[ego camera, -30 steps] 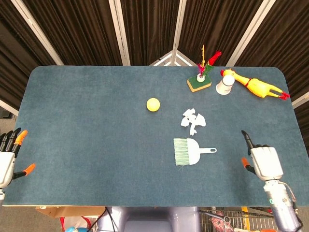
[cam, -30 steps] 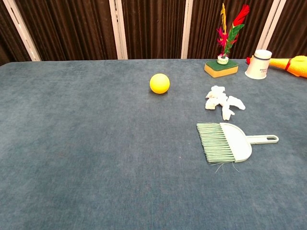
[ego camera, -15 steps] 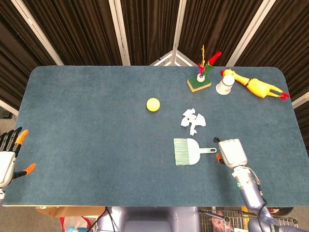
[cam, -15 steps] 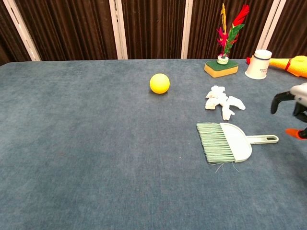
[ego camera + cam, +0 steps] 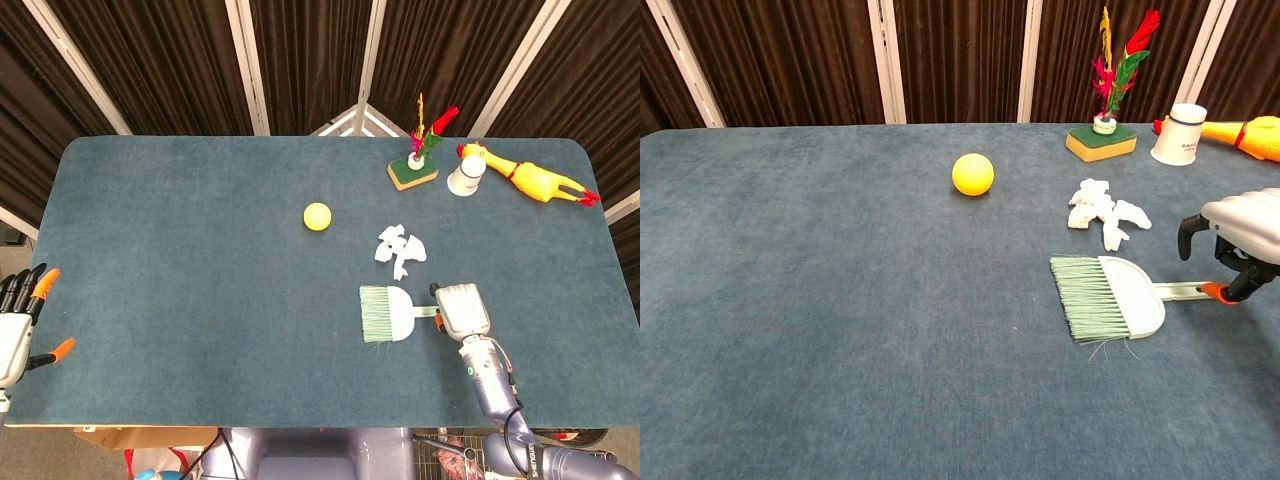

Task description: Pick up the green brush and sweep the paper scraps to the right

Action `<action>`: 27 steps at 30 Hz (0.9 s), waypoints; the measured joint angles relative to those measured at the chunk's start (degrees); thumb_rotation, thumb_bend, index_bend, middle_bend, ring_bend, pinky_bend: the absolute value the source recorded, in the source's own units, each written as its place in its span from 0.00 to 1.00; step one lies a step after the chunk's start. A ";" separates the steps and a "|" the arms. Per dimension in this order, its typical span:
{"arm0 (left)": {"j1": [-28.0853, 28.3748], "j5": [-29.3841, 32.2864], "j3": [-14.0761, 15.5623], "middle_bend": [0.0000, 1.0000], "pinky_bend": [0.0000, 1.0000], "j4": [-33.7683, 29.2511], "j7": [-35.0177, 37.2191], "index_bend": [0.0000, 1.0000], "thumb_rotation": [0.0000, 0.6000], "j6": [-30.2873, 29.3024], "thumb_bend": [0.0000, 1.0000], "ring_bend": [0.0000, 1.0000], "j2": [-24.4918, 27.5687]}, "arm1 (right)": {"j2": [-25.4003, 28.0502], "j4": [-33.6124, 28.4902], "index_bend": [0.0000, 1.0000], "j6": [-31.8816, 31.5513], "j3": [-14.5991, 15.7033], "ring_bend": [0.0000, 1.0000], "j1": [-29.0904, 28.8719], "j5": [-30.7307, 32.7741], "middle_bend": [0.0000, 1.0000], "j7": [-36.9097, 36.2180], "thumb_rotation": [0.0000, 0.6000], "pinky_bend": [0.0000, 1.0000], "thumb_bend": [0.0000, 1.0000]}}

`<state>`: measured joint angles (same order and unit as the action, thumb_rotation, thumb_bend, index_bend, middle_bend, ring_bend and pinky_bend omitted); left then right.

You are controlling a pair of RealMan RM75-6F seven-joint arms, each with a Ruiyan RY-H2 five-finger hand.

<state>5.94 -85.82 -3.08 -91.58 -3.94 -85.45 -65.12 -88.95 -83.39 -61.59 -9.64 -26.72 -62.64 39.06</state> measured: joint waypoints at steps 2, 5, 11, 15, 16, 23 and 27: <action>0.02 0.04 0.01 0.00 0.00 0.00 -0.04 0.00 1.00 0.07 0.01 0.00 -0.01 | -0.28 0.32 0.41 -0.36 0.39 0.94 -0.04 -0.24 0.92 0.17 1.00 0.82 0.34; 0.02 -0.04 0.06 0.00 0.00 -0.04 -0.14 0.00 1.00 0.02 0.01 0.00 -0.04 | -0.72 0.84 0.41 -0.79 0.65 0.94 -0.13 -0.28 0.92 0.25 1.00 0.82 0.34; 0.02 0.15 0.02 0.00 0.00 -0.08 -0.20 0.00 1.00 0.10 0.01 0.00 -0.05 | -1.36 1.78 0.42 -0.91 1.12 0.94 -0.37 0.58 0.92 0.67 1.00 0.82 0.34; 0.07 0.22 0.00 0.00 0.00 -0.05 -0.18 0.00 1.00 0.18 0.01 0.00 -0.06 | -1.71 2.06 0.43 -1.07 1.36 0.94 -0.38 0.82 0.92 0.53 1.00 0.82 0.34; 0.08 0.22 -0.01 0.00 0.00 -0.04 -0.20 0.00 1.00 0.18 0.01 0.00 -0.07 | -1.83 2.14 0.43 -1.08 1.41 0.94 -0.38 0.90 0.92 0.45 1.00 0.82 0.34; 0.08 0.25 -0.01 0.00 0.00 -0.06 -0.24 0.00 1.00 0.14 0.01 0.00 -0.08 | -2.84 2.96 0.43 -1.14 1.88 0.94 -0.42 1.24 0.92 -0.16 1.00 0.82 0.34; 0.07 0.22 -0.02 0.00 0.00 -0.04 -0.20 0.00 1.00 0.08 0.01 0.00 -0.07 | -3.30 3.35 0.43 -1.21 2.11 0.94 -0.45 1.46 0.92 -0.50 1.00 0.82 0.34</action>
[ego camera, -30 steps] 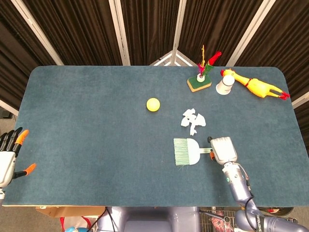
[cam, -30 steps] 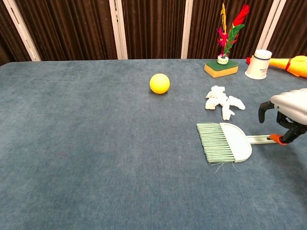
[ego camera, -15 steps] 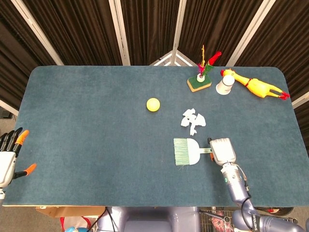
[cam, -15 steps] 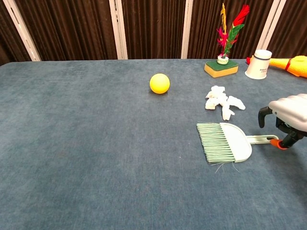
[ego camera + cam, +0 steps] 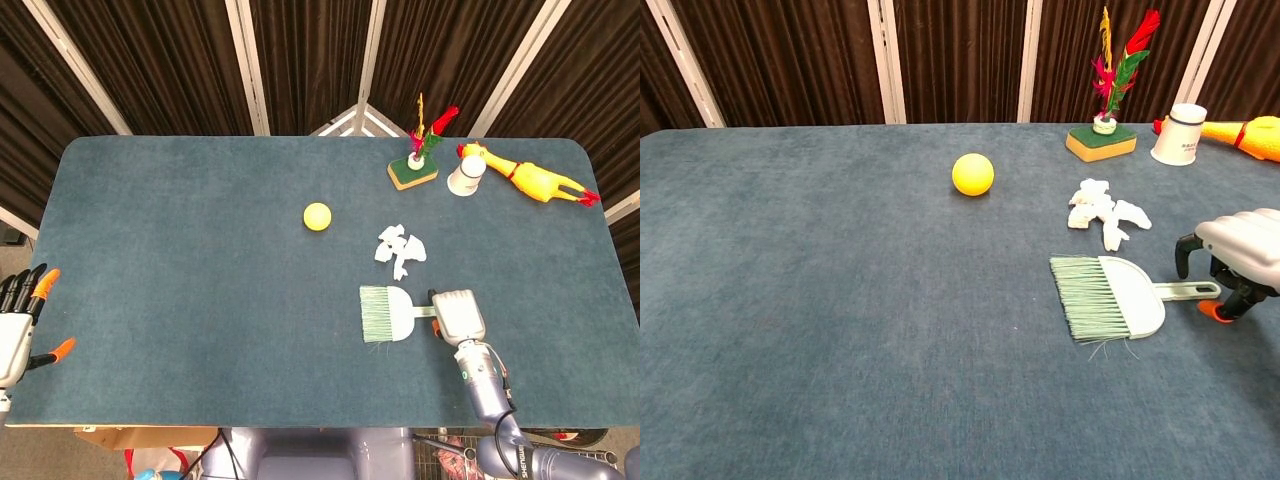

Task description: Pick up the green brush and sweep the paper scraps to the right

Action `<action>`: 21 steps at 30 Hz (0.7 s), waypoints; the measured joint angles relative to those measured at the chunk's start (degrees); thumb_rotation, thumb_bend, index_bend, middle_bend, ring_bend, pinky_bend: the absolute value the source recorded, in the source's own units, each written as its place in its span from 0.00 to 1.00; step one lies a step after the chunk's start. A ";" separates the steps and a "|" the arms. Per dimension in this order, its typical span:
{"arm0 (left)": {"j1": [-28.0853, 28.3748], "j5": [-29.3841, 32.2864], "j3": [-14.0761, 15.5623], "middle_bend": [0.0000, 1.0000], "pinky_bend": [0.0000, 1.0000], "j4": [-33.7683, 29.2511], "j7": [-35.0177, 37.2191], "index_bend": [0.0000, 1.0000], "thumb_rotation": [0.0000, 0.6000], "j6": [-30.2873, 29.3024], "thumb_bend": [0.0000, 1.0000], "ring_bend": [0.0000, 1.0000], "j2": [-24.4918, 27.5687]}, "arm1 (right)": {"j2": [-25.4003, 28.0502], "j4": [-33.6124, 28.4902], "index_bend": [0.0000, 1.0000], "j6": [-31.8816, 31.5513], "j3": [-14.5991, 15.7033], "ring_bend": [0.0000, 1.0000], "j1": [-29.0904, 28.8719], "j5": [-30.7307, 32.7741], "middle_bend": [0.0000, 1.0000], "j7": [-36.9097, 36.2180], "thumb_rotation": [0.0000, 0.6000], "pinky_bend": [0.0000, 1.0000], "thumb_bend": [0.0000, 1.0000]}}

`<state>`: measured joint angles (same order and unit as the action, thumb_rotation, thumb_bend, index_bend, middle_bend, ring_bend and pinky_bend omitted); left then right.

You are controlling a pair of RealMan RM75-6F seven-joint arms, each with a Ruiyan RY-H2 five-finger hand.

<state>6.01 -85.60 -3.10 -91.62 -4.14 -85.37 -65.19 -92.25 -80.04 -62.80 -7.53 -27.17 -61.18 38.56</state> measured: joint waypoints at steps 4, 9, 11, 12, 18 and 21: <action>0.02 0.02 0.00 0.00 0.00 0.04 0.07 0.00 1.00 0.03 0.01 0.00 0.00 | -0.56 0.62 0.46 0.07 0.29 0.94 0.03 0.32 0.92 -0.36 1.00 0.82 0.34; 0.03 0.09 -0.03 0.00 0.00 0.04 0.15 0.00 1.00 0.04 0.01 0.00 0.01 | -1.38 1.79 0.55 0.35 0.52 0.94 -0.04 0.49 0.92 -1.02 1.00 0.82 0.34; 0.03 0.15 -0.04 0.00 0.00 0.04 0.20 0.00 1.00 0.07 0.01 0.00 0.04 | -1.66 2.26 0.61 0.42 0.59 0.94 -0.08 0.58 0.92 -1.18 1.00 0.82 0.34; 0.04 0.17 -0.05 0.00 0.00 0.04 0.20 0.00 1.00 0.09 0.01 0.00 0.05 | -1.78 2.48 0.63 0.46 0.64 0.94 -0.11 0.68 0.92 -1.22 1.00 0.82 0.35; 0.06 0.20 -0.06 0.00 0.00 -0.01 0.23 0.00 1.00 0.12 0.01 0.00 0.08 | -1.66 2.37 0.67 0.26 0.75 0.94 -0.09 0.54 0.92 -1.69 1.00 0.82 0.46; 0.05 0.17 -0.01 0.00 0.00 -0.03 0.19 0.00 1.00 0.14 0.01 0.00 0.08 | -1.14 1.63 0.69 -0.17 0.75 0.94 -0.08 -0.19 0.92 -2.20 1.00 0.82 0.48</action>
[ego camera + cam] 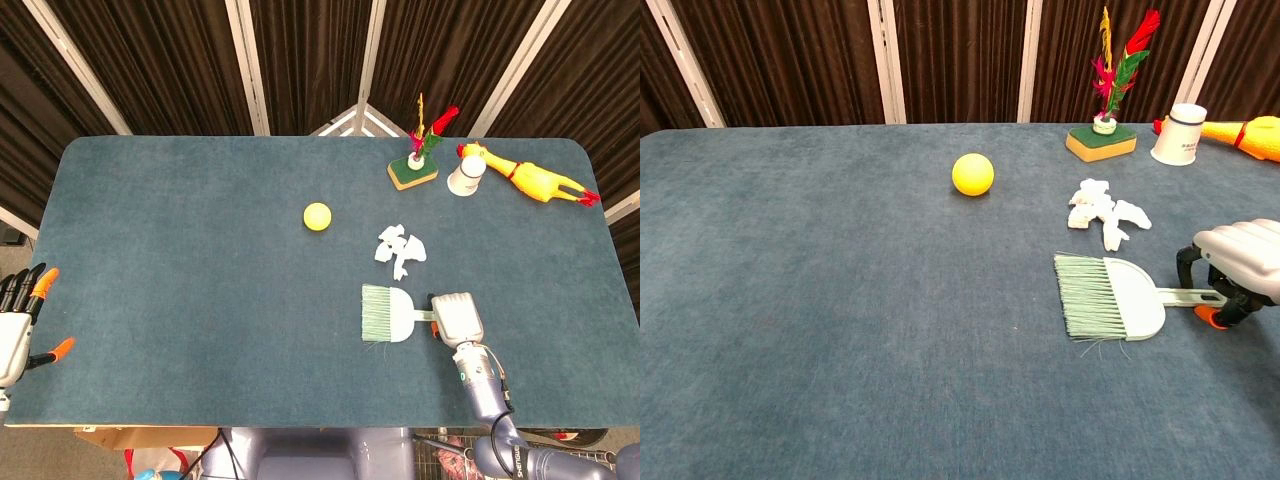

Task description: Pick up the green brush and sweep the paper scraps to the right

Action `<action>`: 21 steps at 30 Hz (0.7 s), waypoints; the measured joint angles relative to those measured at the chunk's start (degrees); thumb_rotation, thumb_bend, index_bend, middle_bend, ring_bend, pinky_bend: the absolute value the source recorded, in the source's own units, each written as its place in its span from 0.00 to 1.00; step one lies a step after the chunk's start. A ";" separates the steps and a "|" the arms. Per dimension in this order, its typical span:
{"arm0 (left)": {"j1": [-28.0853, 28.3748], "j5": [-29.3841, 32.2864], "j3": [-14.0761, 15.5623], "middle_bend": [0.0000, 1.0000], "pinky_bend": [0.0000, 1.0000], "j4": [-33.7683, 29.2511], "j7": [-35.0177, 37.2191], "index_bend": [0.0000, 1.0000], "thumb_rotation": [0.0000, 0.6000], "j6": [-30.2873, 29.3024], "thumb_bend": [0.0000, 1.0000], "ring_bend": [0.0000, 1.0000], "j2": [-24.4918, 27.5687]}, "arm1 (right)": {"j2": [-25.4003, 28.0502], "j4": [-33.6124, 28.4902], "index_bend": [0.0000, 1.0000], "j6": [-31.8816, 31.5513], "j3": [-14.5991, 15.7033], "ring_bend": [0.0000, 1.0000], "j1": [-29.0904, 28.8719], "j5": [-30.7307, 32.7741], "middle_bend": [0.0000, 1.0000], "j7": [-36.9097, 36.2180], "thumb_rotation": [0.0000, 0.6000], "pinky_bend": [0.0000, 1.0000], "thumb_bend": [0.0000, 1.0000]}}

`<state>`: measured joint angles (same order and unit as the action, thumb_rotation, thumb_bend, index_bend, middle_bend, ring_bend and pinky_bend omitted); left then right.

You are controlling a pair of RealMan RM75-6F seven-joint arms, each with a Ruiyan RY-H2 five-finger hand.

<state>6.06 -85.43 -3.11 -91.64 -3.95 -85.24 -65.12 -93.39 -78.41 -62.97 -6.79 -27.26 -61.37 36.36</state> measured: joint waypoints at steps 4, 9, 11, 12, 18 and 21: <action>-0.01 -0.02 0.03 0.00 0.00 -0.03 -0.06 0.00 1.00 -0.01 0.01 0.00 -0.01 | 1.20 -1.74 0.70 -0.69 -0.25 0.94 -0.19 -1.08 0.92 -0.26 1.00 0.82 0.52; 0.05 0.04 0.04 0.00 0.00 -0.08 -0.16 0.00 1.00 0.14 0.01 0.00 -0.02 | 3.51 -5.51 0.71 -1.91 -1.14 0.94 -0.88 -2.28 0.92 0.73 1.00 0.82 0.56; 0.06 0.05 0.04 0.00 0.00 -0.09 -0.18 0.00 1.00 0.14 0.01 0.00 -0.02 | 4.38 -6.82 0.71 -2.29 -1.68 0.94 -1.21 -2.39 0.92 1.41 1.00 0.82 0.57; 0.06 0.06 0.02 0.00 0.00 -0.10 -0.17 0.00 1.00 0.12 0.01 0.00 -0.01 | 4.90 -7.44 0.71 -2.51 -2.11 0.94 -1.48 -2.37 0.92 1.96 1.00 0.82 0.57; 0.10 0.26 -0.04 0.00 0.00 -0.15 0.18 0.00 1.00 0.29 0.01 0.00 0.14 | 6.87 -10.08 0.72 -2.88 -4.45 0.94 -3.19 -0.84 0.92 5.24 1.00 0.82 0.61; 0.17 0.28 -0.01 0.00 0.00 -0.22 0.37 0.00 1.00 0.50 0.01 0.00 0.25 | 7.68 -11.11 0.73 -2.76 -5.56 0.94 -4.22 0.51 0.92 6.91 1.00 0.82 0.61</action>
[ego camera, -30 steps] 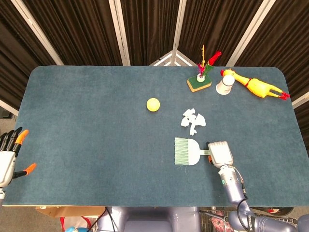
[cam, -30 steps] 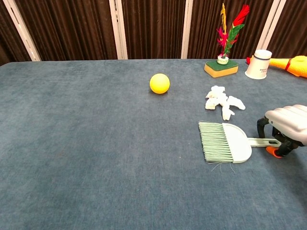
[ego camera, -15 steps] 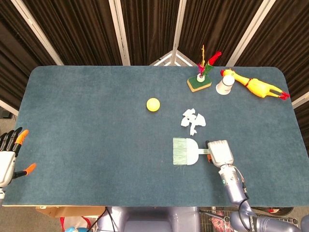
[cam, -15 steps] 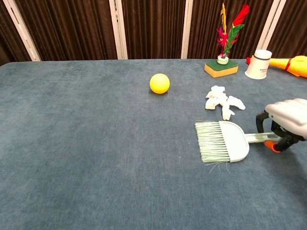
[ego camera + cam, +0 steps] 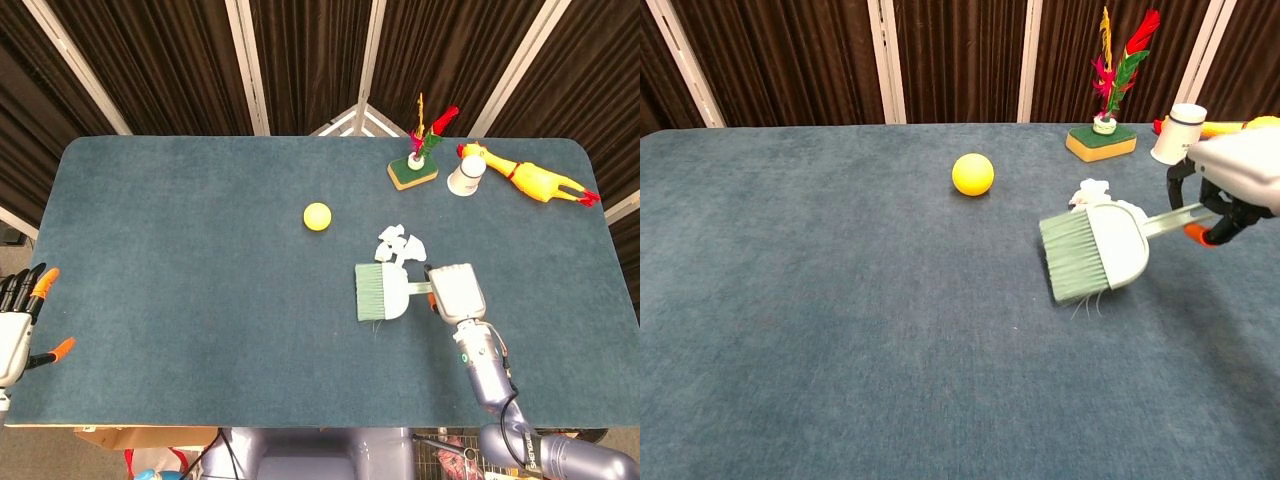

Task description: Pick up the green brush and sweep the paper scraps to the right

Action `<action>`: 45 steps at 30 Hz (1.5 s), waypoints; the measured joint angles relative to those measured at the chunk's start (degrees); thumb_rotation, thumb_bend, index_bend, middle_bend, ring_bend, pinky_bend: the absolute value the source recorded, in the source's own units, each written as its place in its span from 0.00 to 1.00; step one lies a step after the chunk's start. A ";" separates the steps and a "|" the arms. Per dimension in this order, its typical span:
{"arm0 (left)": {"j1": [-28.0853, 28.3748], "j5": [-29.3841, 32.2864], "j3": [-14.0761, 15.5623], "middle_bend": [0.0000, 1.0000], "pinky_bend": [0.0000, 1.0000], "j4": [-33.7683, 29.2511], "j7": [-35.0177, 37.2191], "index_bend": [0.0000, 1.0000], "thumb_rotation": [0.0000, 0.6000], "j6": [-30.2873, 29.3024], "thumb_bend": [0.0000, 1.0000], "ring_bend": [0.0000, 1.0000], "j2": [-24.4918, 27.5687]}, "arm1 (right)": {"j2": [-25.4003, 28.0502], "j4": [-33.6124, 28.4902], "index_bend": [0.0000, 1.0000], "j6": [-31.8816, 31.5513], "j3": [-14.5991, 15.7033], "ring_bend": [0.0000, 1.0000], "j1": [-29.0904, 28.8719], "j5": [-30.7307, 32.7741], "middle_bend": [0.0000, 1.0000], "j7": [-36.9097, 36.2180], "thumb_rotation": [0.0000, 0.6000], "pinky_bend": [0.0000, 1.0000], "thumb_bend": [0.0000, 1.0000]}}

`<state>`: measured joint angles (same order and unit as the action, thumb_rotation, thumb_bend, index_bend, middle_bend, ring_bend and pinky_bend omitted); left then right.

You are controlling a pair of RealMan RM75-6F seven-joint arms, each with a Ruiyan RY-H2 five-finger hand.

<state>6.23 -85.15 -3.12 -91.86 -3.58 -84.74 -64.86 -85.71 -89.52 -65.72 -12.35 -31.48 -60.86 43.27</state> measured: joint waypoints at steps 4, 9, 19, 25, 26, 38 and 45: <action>0.09 -0.04 0.07 0.00 0.00 -0.11 0.33 0.00 1.00 0.25 0.01 0.00 0.18 | 0.82 -1.09 0.74 0.36 -1.25 0.94 -1.54 1.58 0.92 2.10 1.00 0.82 0.64; 0.19 0.05 0.11 0.00 0.00 -0.28 0.84 0.00 1.00 0.57 0.01 0.00 0.40 | 1.27 -2.02 0.74 1.07 -2.50 0.94 -3.75 3.70 0.92 4.77 1.00 0.82 0.64; 0.32 0.56 0.01 0.00 0.00 -0.62 1.81 0.00 1.00 1.12 0.01 0.00 0.90 | -0.24 -0.14 0.74 2.74 -4.69 0.94 -8.32 9.55 0.92 8.33 1.00 0.82 0.64; 0.36 1.00 -0.04 0.00 0.00 -0.90 2.18 0.00 1.00 1.46 0.01 0.00 1.16 | -2.26 5.20 0.74 4.01 -4.88 0.94 -10.65 12.63 0.92 10.19 1.00 0.82 0.64; 0.37 1.01 -0.05 0.00 0.00 -0.92 2.20 0.00 1.00 1.47 0.01 0.00 1.18 | -2.61 6.19 0.74 4.20 -4.84 0.94 -11.00 13.07 0.92 10.47 1.00 0.82 0.64; 0.51 1.27 -0.16 0.00 0.00 -0.93 2.90 0.00 1.00 1.77 0.01 0.00 1.41 | -3.27 16.20 0.74 5.87 -2.87 0.94 -13.62 17.27 0.92 14.54 1.00 0.82 0.64; 0.26 -0.12 0.17 0.00 0.00 -1.08 2.71 0.00 1.00 0.66 0.01 0.00 1.32 | 2.24 15.39 0.74 3.18 -1.59 0.94 -12.78 18.35 0.92 17.74 1.00 0.82 0.64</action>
<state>6.50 -85.27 -2.95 -92.94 -0.87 -84.07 -63.55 -83.47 -74.14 -62.54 -13.94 -44.26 -42.51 61.00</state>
